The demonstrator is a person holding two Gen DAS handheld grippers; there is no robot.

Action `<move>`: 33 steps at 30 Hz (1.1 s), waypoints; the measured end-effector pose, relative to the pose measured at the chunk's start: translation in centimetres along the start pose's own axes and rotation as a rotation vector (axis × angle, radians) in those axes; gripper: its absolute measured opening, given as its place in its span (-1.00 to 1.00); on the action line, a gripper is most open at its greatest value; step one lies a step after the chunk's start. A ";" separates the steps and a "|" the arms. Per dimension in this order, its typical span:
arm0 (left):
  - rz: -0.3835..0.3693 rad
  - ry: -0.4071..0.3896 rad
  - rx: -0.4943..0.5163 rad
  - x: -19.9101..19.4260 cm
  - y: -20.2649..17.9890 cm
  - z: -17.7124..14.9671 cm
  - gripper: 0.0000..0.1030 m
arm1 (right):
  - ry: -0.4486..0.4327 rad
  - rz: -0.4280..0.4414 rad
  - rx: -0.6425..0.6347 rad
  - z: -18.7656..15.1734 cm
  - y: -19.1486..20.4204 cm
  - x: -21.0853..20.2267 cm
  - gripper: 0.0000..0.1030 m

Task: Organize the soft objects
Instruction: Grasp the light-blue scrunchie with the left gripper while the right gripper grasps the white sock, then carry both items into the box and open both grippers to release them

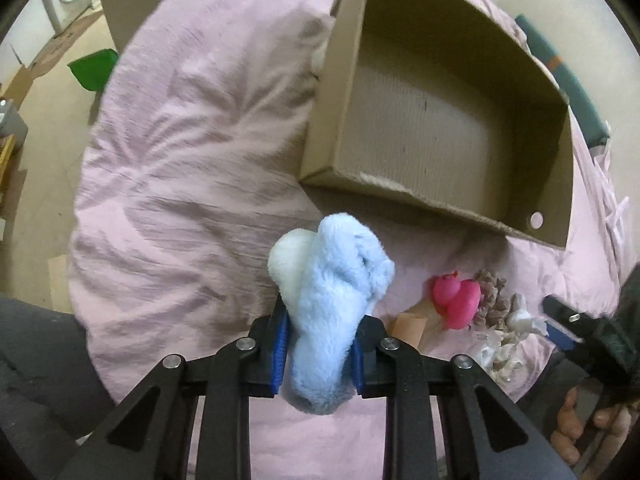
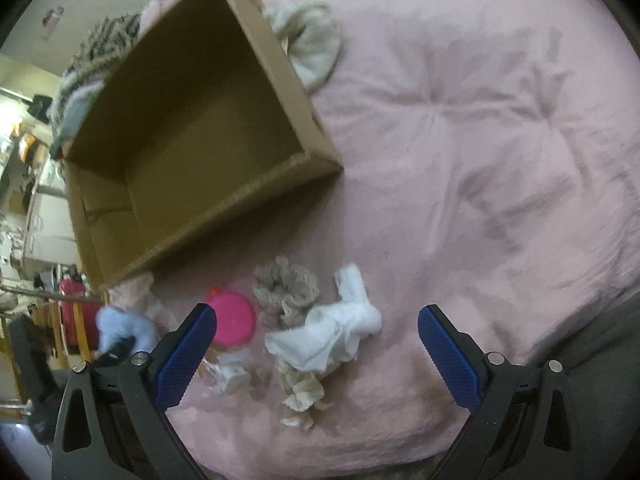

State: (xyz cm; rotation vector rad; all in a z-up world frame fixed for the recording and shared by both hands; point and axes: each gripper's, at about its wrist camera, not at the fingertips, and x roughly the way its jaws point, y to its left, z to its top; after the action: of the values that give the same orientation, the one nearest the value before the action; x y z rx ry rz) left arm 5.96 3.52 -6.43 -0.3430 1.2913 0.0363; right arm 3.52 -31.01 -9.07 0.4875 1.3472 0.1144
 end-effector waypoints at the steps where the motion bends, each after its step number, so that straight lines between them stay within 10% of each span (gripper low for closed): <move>1: 0.000 -0.009 -0.001 -0.3 0.1 0.0 -0.55 | 0.024 0.001 -0.001 -0.2 0.1 0.5 0.90; 13: 0.022 -0.070 0.018 -1.7 0.1 -1.1 -0.55 | 0.024 -0.056 0.000 -1.0 0.3 0.9 -0.87; 33: -0.006 -0.337 0.114 -10.2 -2.9 2.3 -0.55 | -0.281 0.227 -0.194 0.9 6.8 -11.3 -0.89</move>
State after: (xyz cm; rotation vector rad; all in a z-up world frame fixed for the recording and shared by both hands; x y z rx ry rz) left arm 5.90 3.04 4.44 -0.2309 0.9540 0.0147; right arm 3.07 -29.14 4.00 0.4718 0.9921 0.3476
